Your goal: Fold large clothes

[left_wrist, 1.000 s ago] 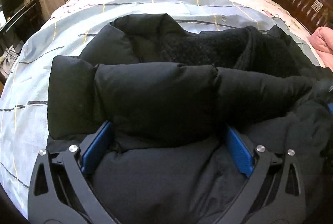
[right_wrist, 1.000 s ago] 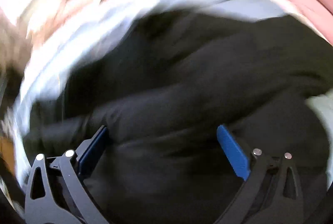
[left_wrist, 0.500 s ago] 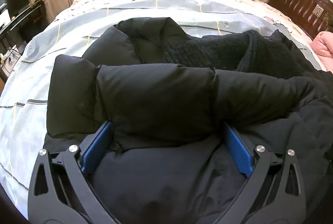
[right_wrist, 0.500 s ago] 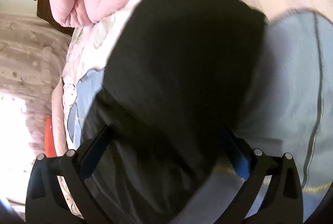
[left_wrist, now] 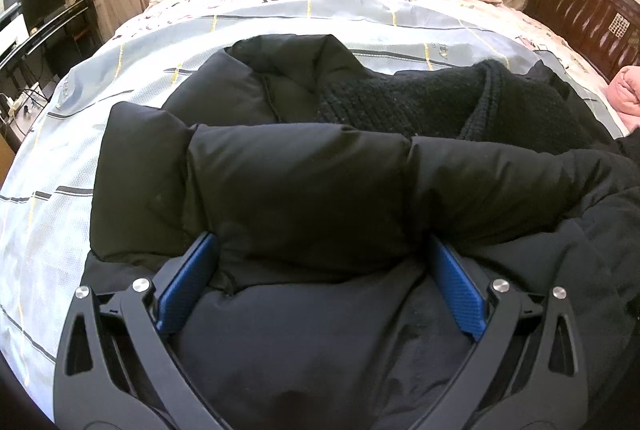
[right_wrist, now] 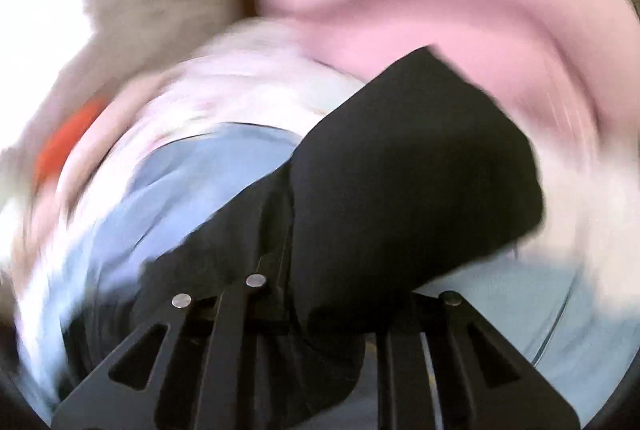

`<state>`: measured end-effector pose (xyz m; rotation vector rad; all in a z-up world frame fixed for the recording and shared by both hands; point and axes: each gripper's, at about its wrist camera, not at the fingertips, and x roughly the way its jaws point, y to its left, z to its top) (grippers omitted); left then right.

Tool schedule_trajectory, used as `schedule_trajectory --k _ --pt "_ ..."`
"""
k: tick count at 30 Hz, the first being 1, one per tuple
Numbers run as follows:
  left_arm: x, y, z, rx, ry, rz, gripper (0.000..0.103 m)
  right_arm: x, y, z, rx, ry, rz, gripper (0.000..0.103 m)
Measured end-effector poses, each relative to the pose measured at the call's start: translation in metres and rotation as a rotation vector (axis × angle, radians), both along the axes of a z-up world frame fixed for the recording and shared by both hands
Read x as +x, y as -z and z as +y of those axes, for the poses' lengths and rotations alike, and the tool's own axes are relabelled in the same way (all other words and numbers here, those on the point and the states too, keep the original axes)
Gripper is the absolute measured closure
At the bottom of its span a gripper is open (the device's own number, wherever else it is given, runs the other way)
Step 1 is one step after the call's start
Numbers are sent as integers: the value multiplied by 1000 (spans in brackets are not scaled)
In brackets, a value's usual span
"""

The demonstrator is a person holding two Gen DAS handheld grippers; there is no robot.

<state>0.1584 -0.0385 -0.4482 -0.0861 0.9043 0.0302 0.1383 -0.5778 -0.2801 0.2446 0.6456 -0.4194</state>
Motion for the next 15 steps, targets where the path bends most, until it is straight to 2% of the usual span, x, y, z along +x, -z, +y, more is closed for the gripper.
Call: schedule_trajectory --k 1,4,5,7,9,10,11,13,15 --pt "0 0 0 0 0 0 2 6 -19 34 -20 -123 -26 86" --pt "0 0 0 -2 2 -3 2 16 -50 118 74 -389 -70 86" --pt "-1 0 0 -4 3 -4 2 18 -55 164 138 -522 -77 86" --pt "-1 0 0 -9 5 -8 2 19 -48 224 232 -690 -48 86" --pt "-1 0 1 -17 7 -10 2 17 -23 290 317 -832 21 86" --pt "-1 0 1 -22 9 -11 2 11 0 327 337 -892 89 86" --pt "0 0 1 -25 12 -11 2 7 17 347 334 -913 138 86" --pt "0 0 3 -34 26 -13 2 -4 69 387 260 -893 300 85" --pt "-1 0 6 -50 39 -17 2 -18 90 390 221 -832 293 84"
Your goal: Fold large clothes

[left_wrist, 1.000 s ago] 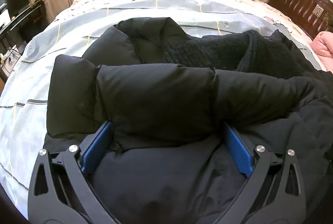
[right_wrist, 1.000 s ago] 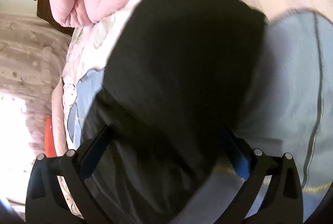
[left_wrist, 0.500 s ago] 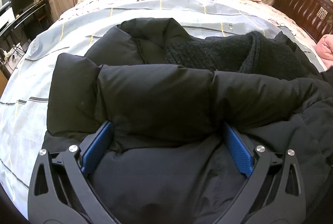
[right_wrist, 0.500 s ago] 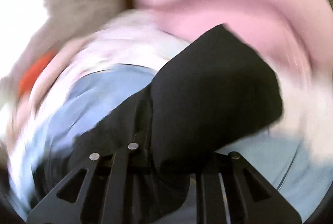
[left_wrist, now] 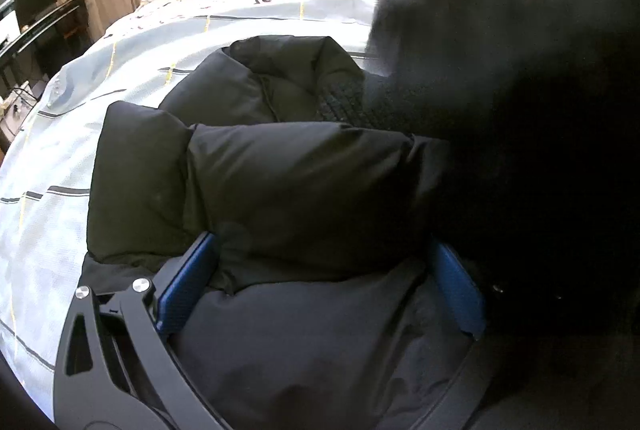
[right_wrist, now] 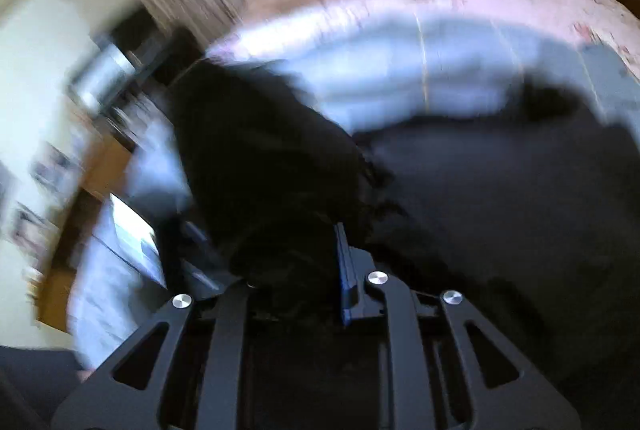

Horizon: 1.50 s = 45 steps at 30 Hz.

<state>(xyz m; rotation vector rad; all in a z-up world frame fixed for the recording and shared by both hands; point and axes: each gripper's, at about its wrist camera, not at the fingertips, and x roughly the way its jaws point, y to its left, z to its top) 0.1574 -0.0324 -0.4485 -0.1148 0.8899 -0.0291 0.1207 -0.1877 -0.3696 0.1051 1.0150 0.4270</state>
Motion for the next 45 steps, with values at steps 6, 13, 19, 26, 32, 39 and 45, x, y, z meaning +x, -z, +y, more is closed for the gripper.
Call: schedule_trajectory --k 6,13,19,26,32,39,45 --pt "-2 0 1 -14 4 -18 2 0 -25 -17 111 15 183 57" --pt "0 1 2 -15 -5 -13 2 12 -139 -64 240 -66 -10 1" --pt "0 1 2 -16 -9 -19 2 61 4 -149 -181 388 246 1" --pt "-2 -7 8 -18 -19 9 2 17 40 -134 -235 402 83 1" --pt "-49 -141 34 -31 -147 -157 2 29 43 -136 -228 353 106 1" --pt "15 -165 -68 -182 -4 -132 2 29 35 -136 -212 355 110 1" --pt "52 -62 -105 -16 -58 41 2 49 27 -153 -258 346 157 2"
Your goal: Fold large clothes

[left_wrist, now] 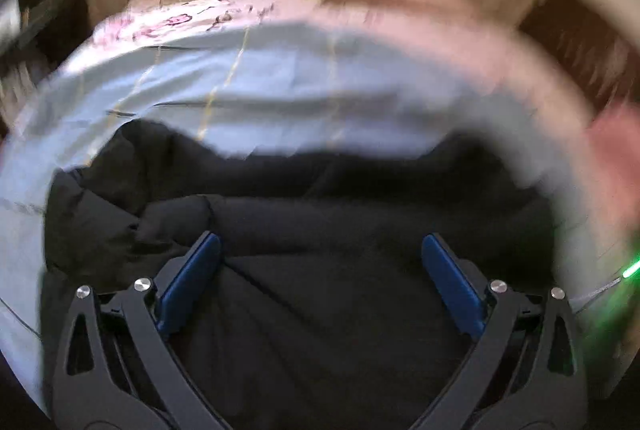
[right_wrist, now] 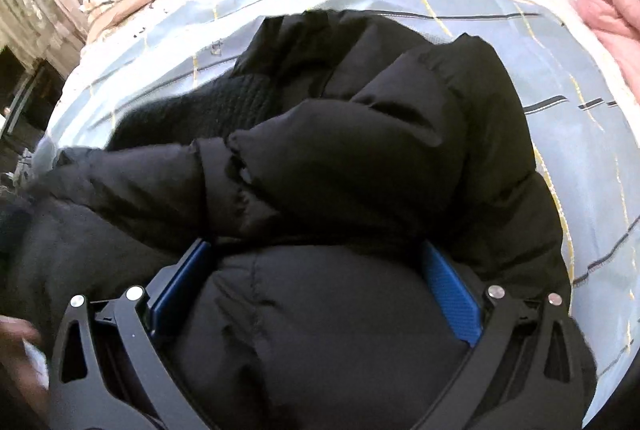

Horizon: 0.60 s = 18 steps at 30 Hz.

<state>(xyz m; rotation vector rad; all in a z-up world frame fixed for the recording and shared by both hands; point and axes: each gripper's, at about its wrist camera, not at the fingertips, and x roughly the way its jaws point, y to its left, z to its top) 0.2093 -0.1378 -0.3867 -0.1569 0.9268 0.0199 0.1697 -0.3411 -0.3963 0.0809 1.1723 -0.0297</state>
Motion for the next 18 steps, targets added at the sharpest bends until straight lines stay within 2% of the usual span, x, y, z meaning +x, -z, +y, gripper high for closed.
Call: schedule_trajectory --k 2,4,5,7,10,12,13,14,16,17,18 --pt "-3 19 9 22 8 -10 2 -1 -12 -6 -54 -3 -89 1" --pt "-1 27 9 14 25 -15 2 2 -1 -14 -76 34 -78 1" --pt "3 30 10 -3 31 -10 2 2 13 -20 -49 51 -62 1" --pt "9 38 10 -25 31 -10 2 0 26 -22 -49 66 -96 1" --pt "6 41 5 20 20 -20 2 3 30 -18 -90 79 -90 1" --pt "8 37 4 31 37 7 2 12 17 -19 -90 103 -10 1" --pt "6 31 4 38 55 24 2 14 5 -19 -103 121 2 1" --pt "7 25 4 47 75 37 2 13 -6 -19 -115 128 -21 1" --pt "0 3 15 79 80 6 2 7 -22 -21 -161 128 -101 1" --pt "-8 -6 26 93 61 -24 2 6 -19 -22 -186 124 -107 1" --pt "-13 -7 34 94 46 -28 2 6 -4 -24 -224 113 -73 1"
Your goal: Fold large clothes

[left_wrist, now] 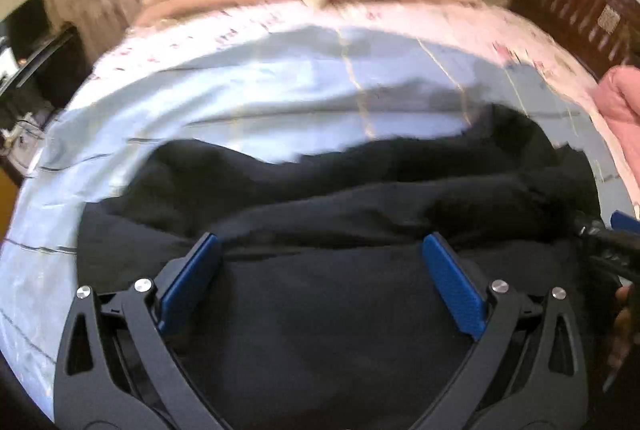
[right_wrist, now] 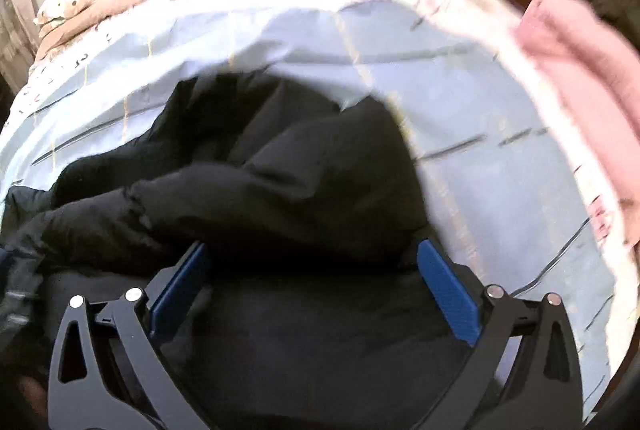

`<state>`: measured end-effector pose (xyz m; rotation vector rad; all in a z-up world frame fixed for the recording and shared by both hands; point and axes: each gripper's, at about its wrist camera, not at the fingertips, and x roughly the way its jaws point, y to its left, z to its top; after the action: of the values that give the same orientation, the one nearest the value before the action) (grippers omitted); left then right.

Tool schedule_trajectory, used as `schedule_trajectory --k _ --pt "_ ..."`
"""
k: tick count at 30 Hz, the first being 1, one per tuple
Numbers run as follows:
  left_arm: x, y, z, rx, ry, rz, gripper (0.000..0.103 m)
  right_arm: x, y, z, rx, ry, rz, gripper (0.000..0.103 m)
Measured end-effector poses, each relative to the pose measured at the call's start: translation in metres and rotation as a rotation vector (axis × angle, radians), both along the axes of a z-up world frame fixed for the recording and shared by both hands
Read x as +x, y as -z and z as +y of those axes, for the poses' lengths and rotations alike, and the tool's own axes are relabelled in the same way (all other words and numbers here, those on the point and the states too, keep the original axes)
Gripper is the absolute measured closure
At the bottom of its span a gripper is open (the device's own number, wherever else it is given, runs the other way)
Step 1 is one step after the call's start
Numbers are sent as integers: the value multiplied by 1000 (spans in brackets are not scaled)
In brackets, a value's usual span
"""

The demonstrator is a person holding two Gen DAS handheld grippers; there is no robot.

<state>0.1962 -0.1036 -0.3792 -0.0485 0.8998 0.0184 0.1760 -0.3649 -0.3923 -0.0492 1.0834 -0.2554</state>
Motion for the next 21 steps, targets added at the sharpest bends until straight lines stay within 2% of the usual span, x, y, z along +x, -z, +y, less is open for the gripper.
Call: schedule_trajectory --k 1,3,5,6,8,12,13,15,16,17,19,20,21 --pt "-4 15 17 -23 -26 43 2 -1 23 -3 16 -20 46 1" --pt "-9 54 31 -166 9 84 2 -10 41 -9 64 -17 -33 1" --pt "-13 58 24 -117 21 22 2 -10 42 -2 15 -21 -39 1" --pt "-10 59 20 -93 21 26 2 -9 42 -2 15 -9 -25 1" --pt "-8 59 20 -97 14 37 2 -5 42 -1 3 -7 -5 1" --pt "-2 37 20 -86 22 75 2 2 38 1 -27 -3 40 1" --pt "-8 21 28 -126 8 28 2 4 38 2 -27 1 46 1" --pt "-28 -8 60 -243 -81 -97 2 3 41 1 -27 3 38 1" --pt "-33 -11 72 -256 -122 -109 2 2 42 1 -29 4 30 1" --pt "-35 -8 81 -241 -148 -96 2 0 43 2 -34 5 25 1" --pt "-33 29 80 -131 -87 13 2 -2 46 4 -48 0 8 1" --pt "-37 48 75 -91 -28 14 2 -3 46 4 -48 -2 -3 1" --pt "-50 59 71 -53 -4 -85 2 -5 47 5 -51 -5 -17 1"
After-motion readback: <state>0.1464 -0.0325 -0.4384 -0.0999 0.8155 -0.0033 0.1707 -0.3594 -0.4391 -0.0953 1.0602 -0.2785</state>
